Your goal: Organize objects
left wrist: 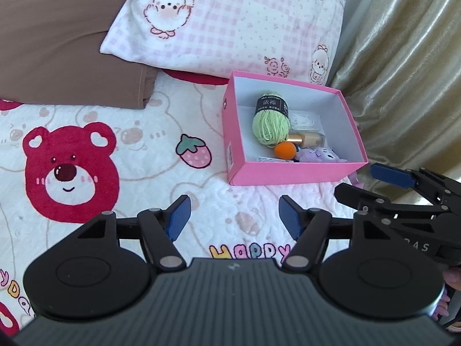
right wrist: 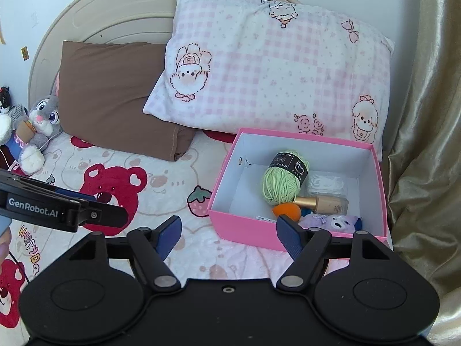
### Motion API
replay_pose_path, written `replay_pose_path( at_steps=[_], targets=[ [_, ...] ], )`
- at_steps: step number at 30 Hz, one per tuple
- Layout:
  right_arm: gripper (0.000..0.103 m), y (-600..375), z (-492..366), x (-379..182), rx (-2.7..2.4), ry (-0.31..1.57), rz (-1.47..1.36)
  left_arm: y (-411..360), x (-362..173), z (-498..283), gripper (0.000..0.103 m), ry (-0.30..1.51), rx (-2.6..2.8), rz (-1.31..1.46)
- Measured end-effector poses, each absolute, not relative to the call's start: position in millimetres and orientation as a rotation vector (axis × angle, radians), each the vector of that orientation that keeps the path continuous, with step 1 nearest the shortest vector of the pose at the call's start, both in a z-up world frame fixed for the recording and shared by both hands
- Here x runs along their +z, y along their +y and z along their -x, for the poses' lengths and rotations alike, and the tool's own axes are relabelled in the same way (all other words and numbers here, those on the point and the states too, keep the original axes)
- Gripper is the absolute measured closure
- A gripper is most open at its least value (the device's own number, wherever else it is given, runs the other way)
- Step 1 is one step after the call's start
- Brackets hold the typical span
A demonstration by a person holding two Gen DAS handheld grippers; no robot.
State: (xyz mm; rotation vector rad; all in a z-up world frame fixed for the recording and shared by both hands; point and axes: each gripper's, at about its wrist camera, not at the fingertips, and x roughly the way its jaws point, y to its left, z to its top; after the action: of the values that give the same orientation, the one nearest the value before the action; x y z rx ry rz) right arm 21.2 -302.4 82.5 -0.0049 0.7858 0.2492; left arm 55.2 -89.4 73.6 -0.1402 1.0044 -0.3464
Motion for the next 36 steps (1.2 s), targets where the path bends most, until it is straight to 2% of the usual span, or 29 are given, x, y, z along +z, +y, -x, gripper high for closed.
replay_pose_path(
  at_steps=[10, 13, 15, 18, 26, 36],
  targets=[
    [0.017, -292, -14, 77, 0.220, 0.808, 0.013, -62, 61, -45, 0.020, 1.015, -0.272, 0.147],
    [0.012, -289, -14, 75, 0.199, 0.813, 0.026, -57, 56, -44, 0.016, 1.014, -0.255, 0.141],
    [0.009, -287, -15, 74, 0.178, 0.826, 0.032, -54, 51, -44, 0.006, 1.018, -0.246, 0.151],
    [0.008, -285, -17, 70, 0.149, 0.861, 0.034, -54, 45, -42, 0.001, 1.005, -0.230, 0.133],
    [0.008, -282, -19, 65, 0.142, 0.899, 0.028, -59, 28, -50, 0.000, 1.099, -0.239, 0.090],
    [0.008, -283, -21, 61, 0.144, 0.926, 0.020, -55, 23, -52, 0.000, 1.120, -0.150, 0.082]
  ],
)
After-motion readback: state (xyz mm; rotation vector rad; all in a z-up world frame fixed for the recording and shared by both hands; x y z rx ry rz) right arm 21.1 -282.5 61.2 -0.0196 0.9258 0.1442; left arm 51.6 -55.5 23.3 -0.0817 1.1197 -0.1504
